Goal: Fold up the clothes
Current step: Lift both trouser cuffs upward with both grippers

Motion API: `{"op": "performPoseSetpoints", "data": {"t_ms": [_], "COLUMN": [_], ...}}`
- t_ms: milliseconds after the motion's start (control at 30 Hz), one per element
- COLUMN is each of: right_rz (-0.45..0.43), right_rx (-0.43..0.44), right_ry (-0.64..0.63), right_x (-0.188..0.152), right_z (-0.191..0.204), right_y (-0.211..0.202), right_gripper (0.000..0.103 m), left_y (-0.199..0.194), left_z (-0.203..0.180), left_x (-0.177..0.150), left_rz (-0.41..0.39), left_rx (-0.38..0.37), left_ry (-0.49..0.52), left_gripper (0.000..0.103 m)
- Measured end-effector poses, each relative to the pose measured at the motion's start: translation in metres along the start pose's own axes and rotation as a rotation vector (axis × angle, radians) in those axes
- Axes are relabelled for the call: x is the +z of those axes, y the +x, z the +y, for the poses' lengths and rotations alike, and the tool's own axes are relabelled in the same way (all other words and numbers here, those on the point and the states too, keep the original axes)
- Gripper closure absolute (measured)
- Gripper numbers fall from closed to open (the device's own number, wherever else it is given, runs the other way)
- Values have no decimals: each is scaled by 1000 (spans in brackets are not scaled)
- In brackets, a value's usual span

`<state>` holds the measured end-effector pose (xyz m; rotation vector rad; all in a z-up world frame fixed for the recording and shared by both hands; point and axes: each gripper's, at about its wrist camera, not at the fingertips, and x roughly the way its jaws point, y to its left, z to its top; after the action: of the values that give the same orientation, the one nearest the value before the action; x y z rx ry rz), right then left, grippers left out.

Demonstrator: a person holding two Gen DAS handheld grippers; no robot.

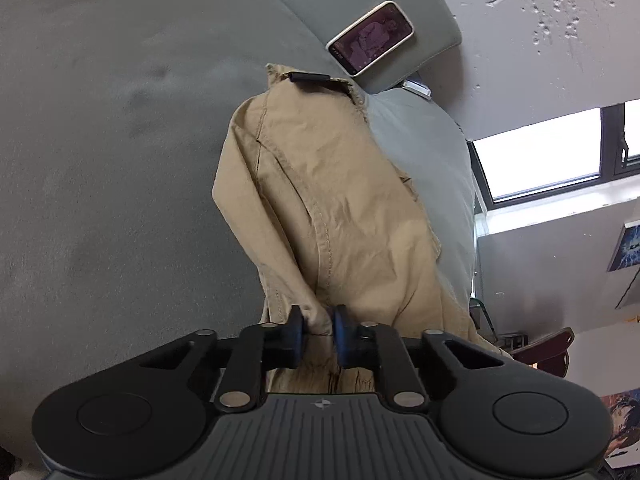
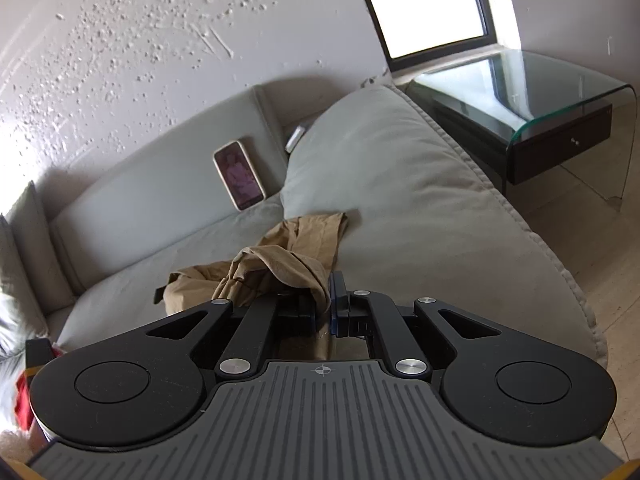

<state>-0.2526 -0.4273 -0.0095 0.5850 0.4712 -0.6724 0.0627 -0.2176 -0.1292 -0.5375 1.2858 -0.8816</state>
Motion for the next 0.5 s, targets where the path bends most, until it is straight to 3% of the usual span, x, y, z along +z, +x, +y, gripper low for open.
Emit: {"op": "performPoseSetpoints", "data": {"t_ms": [167,500], "right_rz": [4,15], "right_rx": [-8,2], "right_ry": [-22,-33], "right_x": [0,0], "right_z": [3,11], "right_y": [1,2], "right_gripper": [97,96], "left_y": [-27,-40], "left_z": [-7,-7], "left_x": [1,0], "left_rz": [-60,-82], "left_rx": [-40,-51], "left_ry": [35,16], "left_gripper": [94,94]}}
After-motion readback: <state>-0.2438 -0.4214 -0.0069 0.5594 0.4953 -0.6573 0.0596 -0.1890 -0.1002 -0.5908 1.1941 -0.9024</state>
